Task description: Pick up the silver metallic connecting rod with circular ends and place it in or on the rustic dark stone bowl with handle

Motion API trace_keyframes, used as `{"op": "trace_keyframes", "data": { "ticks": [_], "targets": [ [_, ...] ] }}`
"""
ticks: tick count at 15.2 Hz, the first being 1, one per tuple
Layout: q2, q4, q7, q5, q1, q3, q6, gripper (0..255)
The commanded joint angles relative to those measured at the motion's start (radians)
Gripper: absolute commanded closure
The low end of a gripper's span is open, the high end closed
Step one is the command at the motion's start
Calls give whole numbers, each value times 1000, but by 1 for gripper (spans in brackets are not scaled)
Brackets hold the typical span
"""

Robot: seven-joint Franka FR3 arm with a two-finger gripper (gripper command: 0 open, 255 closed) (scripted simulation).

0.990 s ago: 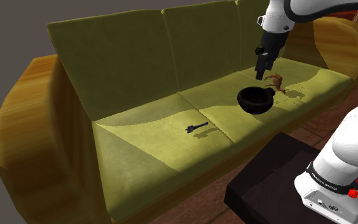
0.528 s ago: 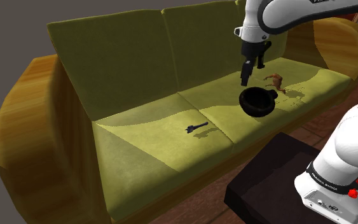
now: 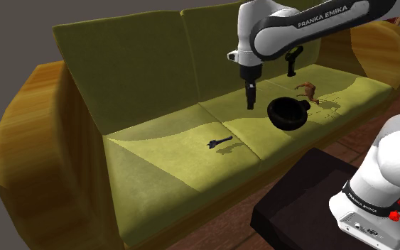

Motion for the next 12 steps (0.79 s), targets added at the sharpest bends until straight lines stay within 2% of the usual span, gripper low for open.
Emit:
{"op": "trace_keyframes", "data": {
  "ticks": [1,12],
  "targets": [
    [60,32,-55,-1,26,15,15,0],
    [349,157,-323,-38,145,117,102,0]
  ]
}}
